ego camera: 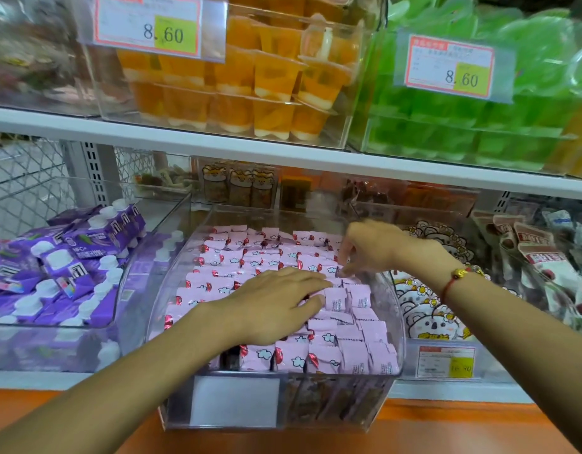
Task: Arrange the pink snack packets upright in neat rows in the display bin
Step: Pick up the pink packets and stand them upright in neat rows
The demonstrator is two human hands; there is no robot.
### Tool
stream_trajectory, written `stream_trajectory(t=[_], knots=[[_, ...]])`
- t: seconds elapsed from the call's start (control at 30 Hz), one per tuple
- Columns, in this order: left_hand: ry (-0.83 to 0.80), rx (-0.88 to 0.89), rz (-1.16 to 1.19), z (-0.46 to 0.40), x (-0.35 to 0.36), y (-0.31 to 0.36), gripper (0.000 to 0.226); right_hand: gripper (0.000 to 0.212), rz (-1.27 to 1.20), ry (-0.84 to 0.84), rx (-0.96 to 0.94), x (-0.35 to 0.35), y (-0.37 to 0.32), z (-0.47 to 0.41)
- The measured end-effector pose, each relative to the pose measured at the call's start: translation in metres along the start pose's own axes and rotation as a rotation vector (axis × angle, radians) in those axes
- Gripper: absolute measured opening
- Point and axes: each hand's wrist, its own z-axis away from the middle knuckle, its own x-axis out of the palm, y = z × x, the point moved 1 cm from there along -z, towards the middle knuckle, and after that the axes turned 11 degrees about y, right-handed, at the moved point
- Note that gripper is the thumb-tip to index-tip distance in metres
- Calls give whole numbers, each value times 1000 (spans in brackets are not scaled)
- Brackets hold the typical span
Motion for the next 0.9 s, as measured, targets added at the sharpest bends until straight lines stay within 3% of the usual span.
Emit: stream_trajectory(t=[0.1,0.2,0.27,0.43,0.5,0.57,0.67,0.83,0.9], knots=[[6,9,11,0,1,-1,47,10,-107,5,-10,-3,5,3],[15,12,17,0,2,-2,47,14,-73,122,-18,0,6,8],[14,12,13,0,2,-2,47,20,-56,316,-9,4,6,15],[-5,-19,51,1,-4,2,46,16,-342,924,116,0,5,42],[126,-107,208,1,-11,6,43,13,-411,1143,83,-2,-2,54],[315,-186,369,0,-20,11,59,12,-529,1255,93,-3,-11,63],[443,-184,553,0,-29,19,81,10,-814,1178,194,-4,-22,67],[600,-203,729,2,-33,21,37,14,-1277,848,479,-4,-27,61],[636,-301,835,2,-34,18,28,13,-1291,741,494,-5,-23,59]])
